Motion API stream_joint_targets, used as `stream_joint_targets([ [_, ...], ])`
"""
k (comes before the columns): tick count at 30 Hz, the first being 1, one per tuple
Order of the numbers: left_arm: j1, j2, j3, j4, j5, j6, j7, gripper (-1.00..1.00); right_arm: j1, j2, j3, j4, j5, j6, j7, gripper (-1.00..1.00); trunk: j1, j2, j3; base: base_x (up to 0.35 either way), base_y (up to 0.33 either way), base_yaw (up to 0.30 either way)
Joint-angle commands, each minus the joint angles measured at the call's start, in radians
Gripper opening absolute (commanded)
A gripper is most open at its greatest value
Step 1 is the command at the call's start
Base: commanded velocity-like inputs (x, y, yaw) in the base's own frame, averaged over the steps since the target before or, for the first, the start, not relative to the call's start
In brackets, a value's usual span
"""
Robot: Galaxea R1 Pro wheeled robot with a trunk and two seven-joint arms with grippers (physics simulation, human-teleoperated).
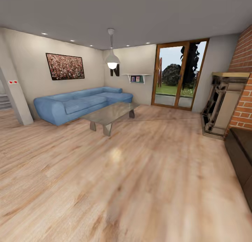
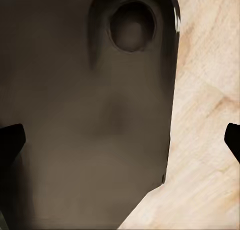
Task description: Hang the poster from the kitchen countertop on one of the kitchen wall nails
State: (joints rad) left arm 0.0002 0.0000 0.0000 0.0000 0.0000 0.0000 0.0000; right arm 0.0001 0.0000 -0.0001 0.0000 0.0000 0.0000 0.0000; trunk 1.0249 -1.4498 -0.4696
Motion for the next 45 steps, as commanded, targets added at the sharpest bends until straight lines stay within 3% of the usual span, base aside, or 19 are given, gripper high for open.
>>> stream_joint_targets([
  [1, 0.0, 0.0, 0.0, 0.0, 0.0, 0.0, 0.0, 1.0, 0.0, 0.0, 0.0, 0.0, 0.0, 0.0, 0.0, 1.0, 0.0, 0.0, 0.0, 0.0, 0.0, 0.0],
  [3, 0.003, -0.011, -0.004, -0.008, 0.002, -0.001, -0.011, 1.0, -0.002, 0.011, 0.003, 0.011, -0.003, 0.011, 0.0, 1.0, 0.0, 0.0, 0.0, 0.0, 0.0, 0.0],
  [22, 0.003, -0.012, -0.004, -0.008, 0.002, -0.001, -0.011, 1.0, -0.002, 0.012, 0.004, 0.011, -0.002, 0.017, 0.0, 1.0, 0.0, 0.0, 0.0, 0.0, 0.0, 0.0],
  [25, 0.02, -0.026, 0.005, -0.025, -0.002, -0.001, -0.006, 1.0, -0.019, 0.009, 0.003, -0.006, 0.0, 0.0, -0.001, 1.0, 0.0, 0.0, 0.0, 0.0, 0.0, 0.0],
  [32, 0.048, -0.003, 0.009, -0.063, -0.007, -0.001, -0.004, 1.0, -0.044, -0.011, 0.002, -0.046, 0.001, -0.039, -0.001, 1.0, 0.0, 0.0, 0.0, 0.0, 0.0, 0.0],
  [33, 0.049, 0.002, 0.009, -0.529, -0.007, -0.001, -0.003, 1.0, -0.045, -0.012, 0.002, -0.328, 0.001, -0.192, -0.001, 1.0, 0.0, 0.0, 0.0, 0.0, 0.0, 0.0],
  [34, 0.05, 0.008, 0.009, -0.597, -0.007, 0.0, -0.003, 1.0, -0.046, -0.015, 0.002, -0.405, 0.001, -0.199, -0.001, 1.0, 0.0, 0.0, 0.0, 0.0, 0.0, 0.0],
  [42, 0.05, 0.021, 0.014, -0.669, -0.006, 0.0, -0.003, 1.0, -0.047, -0.017, 0.003, -0.463, 0.003, -0.202, -0.001, 1.0, 0.0, 0.0, 0.0, 0.0, 0.0, 0.0],
  [43, 0.05, 0.026, 0.017, -0.664, -0.006, -0.001, -0.003, 1.0, -0.045, -0.038, 0.005, -0.451, 0.003, -0.2, -0.002, 1.0, 0.0, 0.0, 0.0, 0.0, 0.0, 0.0],
  [45, 0.05, 0.026, 0.018, -0.663, -0.005, -0.001, -0.003, 1.0, -0.045, -0.04, 0.006, -0.443, 0.003, -0.2, -0.002, 1.0, 0.0, 0.0, 0.0, 0.0, 0.0, 0.0],
])
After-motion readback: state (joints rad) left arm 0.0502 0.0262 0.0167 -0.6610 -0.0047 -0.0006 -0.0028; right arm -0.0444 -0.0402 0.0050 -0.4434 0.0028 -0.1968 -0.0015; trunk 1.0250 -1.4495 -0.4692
